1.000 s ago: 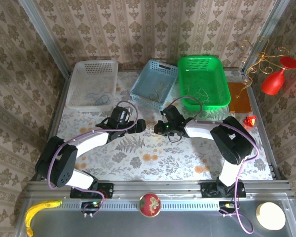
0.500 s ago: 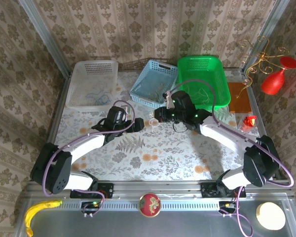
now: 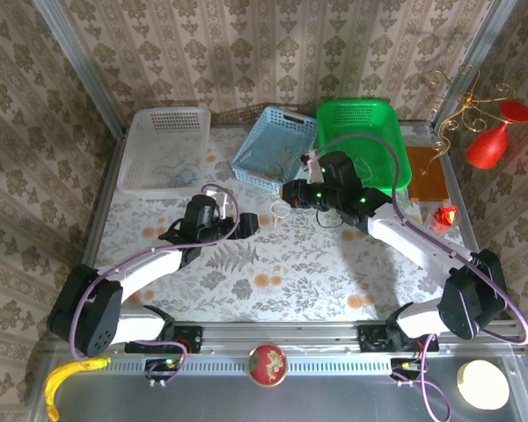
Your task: Untangle the cables
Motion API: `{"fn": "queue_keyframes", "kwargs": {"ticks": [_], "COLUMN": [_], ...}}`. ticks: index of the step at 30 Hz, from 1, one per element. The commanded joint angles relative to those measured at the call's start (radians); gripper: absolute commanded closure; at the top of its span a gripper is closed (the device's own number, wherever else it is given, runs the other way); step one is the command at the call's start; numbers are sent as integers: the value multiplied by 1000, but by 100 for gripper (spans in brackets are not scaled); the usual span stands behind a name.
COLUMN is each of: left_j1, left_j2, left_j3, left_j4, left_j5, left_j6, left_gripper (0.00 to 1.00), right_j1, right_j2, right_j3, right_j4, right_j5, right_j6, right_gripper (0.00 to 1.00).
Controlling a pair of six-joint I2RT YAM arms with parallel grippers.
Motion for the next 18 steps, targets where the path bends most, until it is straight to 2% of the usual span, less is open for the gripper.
{"fn": "queue_keyframes", "kwargs": {"ticks": [1,8,18], "left_j1": [-1,-8,-24], "left_j2": [-1,64,154], "left_j3": [-8,21,62], "left_j4": [136,271,384], "left_j5": [66,133,194], "left_j6": [35,37,33], "left_gripper": [1,7,8], "right_j1": [-2,-2,-2], "right_j2": [-35,-48,-58], "right_j3": [29,39,46], "right_j4": [31,44,76], "right_j5": [-58,-74,-101], "right_j6": [42,72,116], "right_gripper": [100,100,100]}}
